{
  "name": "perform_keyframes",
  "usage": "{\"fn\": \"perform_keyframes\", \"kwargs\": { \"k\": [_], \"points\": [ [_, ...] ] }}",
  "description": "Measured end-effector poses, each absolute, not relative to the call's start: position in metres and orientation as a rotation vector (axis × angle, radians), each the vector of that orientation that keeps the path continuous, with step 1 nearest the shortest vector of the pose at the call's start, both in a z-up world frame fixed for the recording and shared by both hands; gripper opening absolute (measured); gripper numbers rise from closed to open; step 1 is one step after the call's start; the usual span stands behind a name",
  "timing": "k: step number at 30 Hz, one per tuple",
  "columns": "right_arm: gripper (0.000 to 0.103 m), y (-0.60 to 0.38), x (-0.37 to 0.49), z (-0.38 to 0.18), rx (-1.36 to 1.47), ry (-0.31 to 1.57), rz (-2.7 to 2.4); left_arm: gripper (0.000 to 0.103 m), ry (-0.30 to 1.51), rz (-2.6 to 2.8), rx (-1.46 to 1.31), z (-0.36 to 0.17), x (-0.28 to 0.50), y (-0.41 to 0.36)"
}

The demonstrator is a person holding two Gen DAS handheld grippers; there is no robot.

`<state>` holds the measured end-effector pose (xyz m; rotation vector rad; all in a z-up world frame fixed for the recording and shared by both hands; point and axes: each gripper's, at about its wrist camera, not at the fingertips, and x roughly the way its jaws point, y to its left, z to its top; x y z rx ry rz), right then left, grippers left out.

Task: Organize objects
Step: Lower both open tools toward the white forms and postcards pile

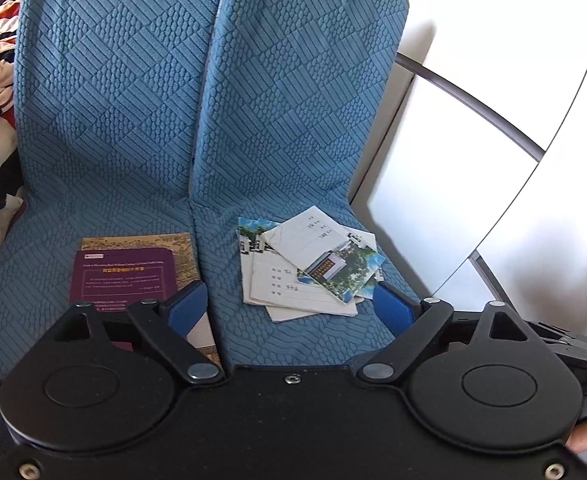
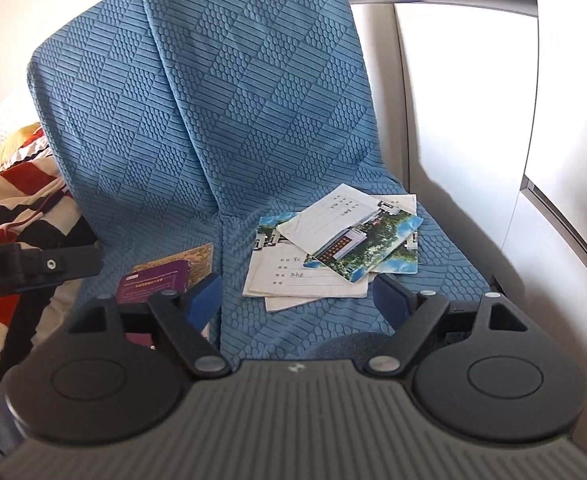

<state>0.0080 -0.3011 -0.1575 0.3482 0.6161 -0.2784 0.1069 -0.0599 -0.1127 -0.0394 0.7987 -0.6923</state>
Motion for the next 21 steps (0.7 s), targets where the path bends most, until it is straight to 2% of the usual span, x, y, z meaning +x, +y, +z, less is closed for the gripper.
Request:
{"fn": "perform_keyframes", "kwargs": {
  "k": [2, 21],
  "points": [
    [0.084, -0.305, 0.005, -0.157, 0.345, 0.616, -0.292, 0.098, 0.792, -0.689, -0.030, -0.114, 0.106, -0.066],
    [0.084, -0.357, 0.005, -0.174, 0.432, 0.638, -0.338, 0.098, 0.836, -0.727, 0.007, -0.129, 0.112, -0.127]
  ]
}}
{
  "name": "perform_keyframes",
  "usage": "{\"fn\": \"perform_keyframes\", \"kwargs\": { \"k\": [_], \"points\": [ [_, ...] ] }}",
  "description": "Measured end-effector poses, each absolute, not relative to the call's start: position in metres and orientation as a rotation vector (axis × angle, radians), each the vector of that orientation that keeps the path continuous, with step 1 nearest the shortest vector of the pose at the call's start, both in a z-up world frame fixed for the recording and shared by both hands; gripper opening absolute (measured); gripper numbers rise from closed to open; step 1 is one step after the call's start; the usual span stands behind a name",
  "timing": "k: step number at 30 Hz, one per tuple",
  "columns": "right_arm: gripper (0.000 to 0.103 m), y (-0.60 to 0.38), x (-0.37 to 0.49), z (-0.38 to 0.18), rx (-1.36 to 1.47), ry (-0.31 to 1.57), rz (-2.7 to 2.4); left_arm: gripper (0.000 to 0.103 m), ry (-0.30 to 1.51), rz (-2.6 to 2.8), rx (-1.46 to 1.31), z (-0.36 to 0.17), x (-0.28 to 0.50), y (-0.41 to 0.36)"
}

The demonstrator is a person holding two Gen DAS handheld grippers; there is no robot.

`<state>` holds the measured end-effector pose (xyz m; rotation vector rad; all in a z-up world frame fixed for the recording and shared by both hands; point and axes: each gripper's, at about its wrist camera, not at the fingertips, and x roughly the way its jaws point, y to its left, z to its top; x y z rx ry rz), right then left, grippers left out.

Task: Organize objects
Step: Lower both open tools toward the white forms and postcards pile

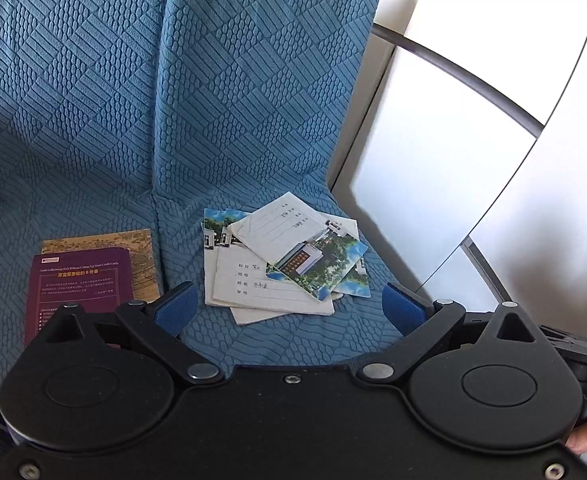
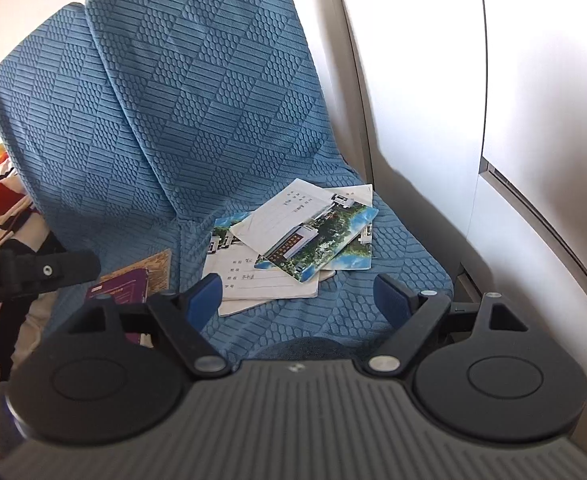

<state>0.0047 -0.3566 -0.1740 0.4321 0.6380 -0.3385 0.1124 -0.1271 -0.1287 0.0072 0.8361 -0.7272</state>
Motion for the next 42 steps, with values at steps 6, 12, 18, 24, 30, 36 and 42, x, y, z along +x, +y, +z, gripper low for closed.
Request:
{"fn": "perform_keyframes", "kwargs": {
  "k": [6, 12, 18, 24, 30, 36, 42],
  "points": [
    [0.084, -0.370, 0.014, -0.179, 0.424, 0.626, -0.364, 0.098, 0.864, -0.737, 0.004, -0.141, 0.123, -0.145],
    [0.084, -0.389, 0.023, -0.192, 0.456, 0.632, -0.366, 0.098, 0.911, -0.739, 0.016, -0.163, 0.139, -0.164],
    [0.082, -0.410, 0.039, -0.215, 0.550, 0.655, -0.351, 0.096, 0.954, -0.751, -0.002, -0.186, 0.158, -0.185],
    [0.070, -0.435, 0.061, -0.238, 0.584, 0.688, -0.359, 0.083, 1.010, -0.786, -0.010, -0.213, 0.178, -0.208],
    [0.069, -0.458, 0.083, -0.254, 0.601, 0.689, -0.356, 0.081, 1.058, -0.785, -0.002, -0.237, 0.197, -0.232],
    [0.068, -0.485, 0.108, -0.280, 0.642, 0.680, -0.333, 0.069, 1.137, -0.793, -0.037, -0.274, 0.219, -0.255],
    [0.064, -0.511, 0.136, -0.305, 0.619, 0.691, -0.329, 0.053, 1.203, -0.770, -0.043, -0.304, 0.236, -0.272]
  ]
}}
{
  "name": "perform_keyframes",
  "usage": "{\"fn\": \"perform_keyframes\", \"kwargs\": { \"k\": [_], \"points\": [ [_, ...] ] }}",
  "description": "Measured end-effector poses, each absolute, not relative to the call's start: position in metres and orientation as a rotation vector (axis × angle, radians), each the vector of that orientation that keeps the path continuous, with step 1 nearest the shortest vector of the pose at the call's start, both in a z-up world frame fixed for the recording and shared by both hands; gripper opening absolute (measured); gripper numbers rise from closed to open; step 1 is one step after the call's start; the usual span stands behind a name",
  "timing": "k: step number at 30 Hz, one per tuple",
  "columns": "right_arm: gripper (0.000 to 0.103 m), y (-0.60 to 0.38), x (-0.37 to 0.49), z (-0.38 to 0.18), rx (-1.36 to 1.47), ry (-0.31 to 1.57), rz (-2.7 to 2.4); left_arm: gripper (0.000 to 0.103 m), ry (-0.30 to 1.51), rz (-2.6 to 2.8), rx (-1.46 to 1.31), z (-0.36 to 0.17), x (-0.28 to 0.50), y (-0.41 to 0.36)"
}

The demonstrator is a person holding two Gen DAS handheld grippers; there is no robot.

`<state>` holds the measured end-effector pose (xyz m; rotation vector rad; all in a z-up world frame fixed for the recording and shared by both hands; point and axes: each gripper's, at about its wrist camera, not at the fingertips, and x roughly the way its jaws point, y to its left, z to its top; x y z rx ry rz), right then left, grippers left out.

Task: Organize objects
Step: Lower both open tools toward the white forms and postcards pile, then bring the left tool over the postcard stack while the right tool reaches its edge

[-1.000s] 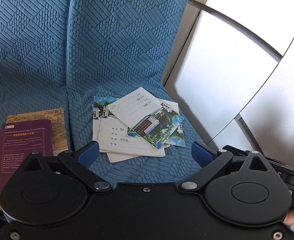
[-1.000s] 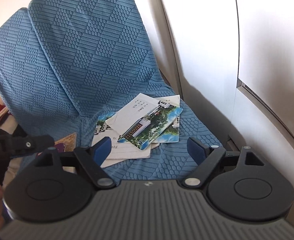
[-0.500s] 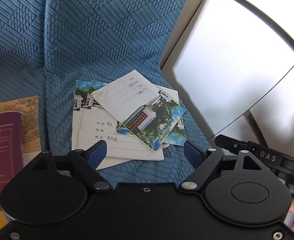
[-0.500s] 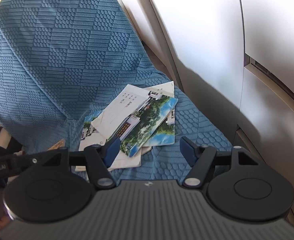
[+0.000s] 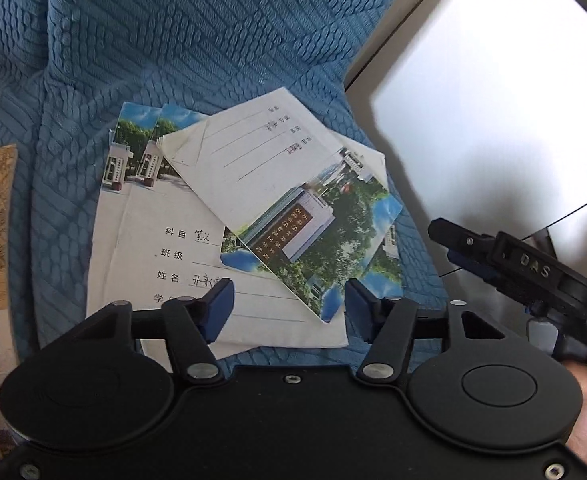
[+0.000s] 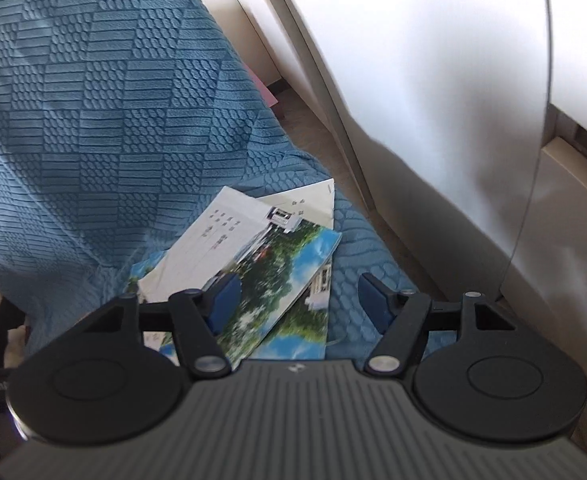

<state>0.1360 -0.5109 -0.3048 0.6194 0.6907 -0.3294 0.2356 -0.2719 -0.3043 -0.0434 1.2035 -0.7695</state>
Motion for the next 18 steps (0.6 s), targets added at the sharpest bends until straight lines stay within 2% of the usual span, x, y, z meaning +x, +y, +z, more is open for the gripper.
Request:
{"fn": "perform_keyframes", "kwargs": {
  "k": [1, 2, 6, 9, 11, 18],
  "points": [
    [0.057, -0.515, 0.141, -0.309, 0.615, 0.694, -0.327, 0.051, 1.208, -0.770, -0.037, -0.307, 0.237, -0.275],
    [0.055, -0.519, 0.145, -0.312, 0.610, 0.697, -0.325, 0.050, 1.210, -0.771, -0.029, -0.310, 0.238, -0.278],
    [0.055, -0.530, 0.162, -0.322, 0.589, 0.692, -0.310, 0.043, 1.209, -0.779, 0.017, -0.318, 0.241, -0.292],
    [0.054, -0.535, 0.173, -0.329, 0.566, 0.688, -0.301, 0.041, 1.190, -0.776, 0.062, -0.319, 0.241, -0.302],
    [0.050, -0.537, 0.180, -0.333, 0.547, 0.691, -0.293, 0.040, 1.179, -0.771, 0.095, -0.321, 0.242, -0.307],
    [0.049, -0.544, 0.191, -0.344, 0.498, 0.702, -0.248, 0.038, 1.140, -0.767, 0.165, -0.324, 0.240, -0.316]
  ]
}}
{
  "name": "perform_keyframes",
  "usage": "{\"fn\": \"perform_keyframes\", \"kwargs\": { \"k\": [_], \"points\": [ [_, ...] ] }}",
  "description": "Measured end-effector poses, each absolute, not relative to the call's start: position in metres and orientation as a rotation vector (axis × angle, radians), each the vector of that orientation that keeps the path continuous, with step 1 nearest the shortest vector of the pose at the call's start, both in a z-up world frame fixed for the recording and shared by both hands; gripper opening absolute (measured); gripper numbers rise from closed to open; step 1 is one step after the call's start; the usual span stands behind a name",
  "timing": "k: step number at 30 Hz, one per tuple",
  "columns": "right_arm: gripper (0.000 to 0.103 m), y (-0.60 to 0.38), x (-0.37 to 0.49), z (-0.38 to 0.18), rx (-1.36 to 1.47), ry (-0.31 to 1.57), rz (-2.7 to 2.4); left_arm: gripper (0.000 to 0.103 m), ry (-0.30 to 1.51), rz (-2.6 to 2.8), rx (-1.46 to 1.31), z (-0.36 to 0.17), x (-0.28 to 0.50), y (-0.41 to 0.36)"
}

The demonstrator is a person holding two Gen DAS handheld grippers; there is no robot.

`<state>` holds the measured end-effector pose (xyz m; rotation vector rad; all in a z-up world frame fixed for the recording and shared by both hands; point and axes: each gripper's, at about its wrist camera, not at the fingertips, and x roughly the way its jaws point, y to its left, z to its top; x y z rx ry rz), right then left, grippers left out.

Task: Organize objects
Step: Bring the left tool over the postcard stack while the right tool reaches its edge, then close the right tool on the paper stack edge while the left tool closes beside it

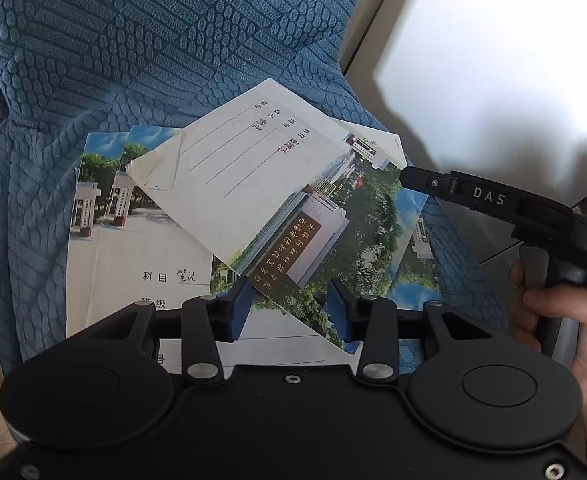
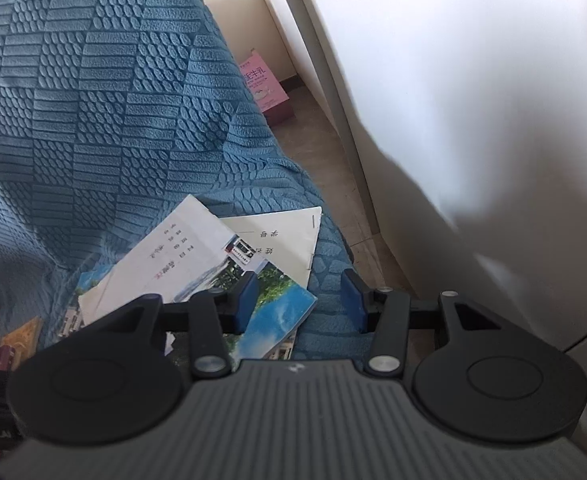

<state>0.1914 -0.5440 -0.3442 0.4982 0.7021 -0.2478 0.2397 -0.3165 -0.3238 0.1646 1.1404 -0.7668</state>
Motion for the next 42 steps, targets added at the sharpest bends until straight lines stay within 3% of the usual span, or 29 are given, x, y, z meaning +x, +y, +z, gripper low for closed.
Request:
{"fn": "perform_keyframes", "kwargs": {
  "k": [4, 6, 18, 26, 30, 40, 42],
  "points": [
    [0.048, -0.547, 0.192, -0.345, 0.489, 0.704, -0.213, 0.037, 1.118, -0.771, 0.213, -0.324, 0.234, -0.320],
    [0.041, -0.550, 0.191, -0.345, 0.533, 0.697, -0.169, 0.036, 1.106, -0.772, 0.251, -0.324, 0.231, -0.323],
    [0.038, -0.569, 0.169, -0.336, 0.891, 0.464, 0.100, 0.031, 1.088, -0.791, 0.274, -0.325, 0.233, -0.321],
    [0.037, -0.571, 0.191, -0.355, 0.806, 0.600, 0.048, 0.028, 1.099, -0.797, 0.259, -0.326, 0.236, -0.319],
    [0.022, -0.573, 0.203, -0.367, 0.711, 0.683, 0.001, 0.028, 1.099, -0.798, 0.259, -0.325, 0.236, -0.319],
    [0.021, -0.562, 0.218, -0.371, 0.796, 0.650, 0.216, 0.027, 1.106, -0.798, 0.241, -0.325, 0.238, -0.319],
    [0.015, -0.550, 0.221, -0.366, 0.754, 0.675, 0.212, 0.027, 1.116, -0.796, 0.219, -0.325, 0.240, -0.317]
  ]
}}
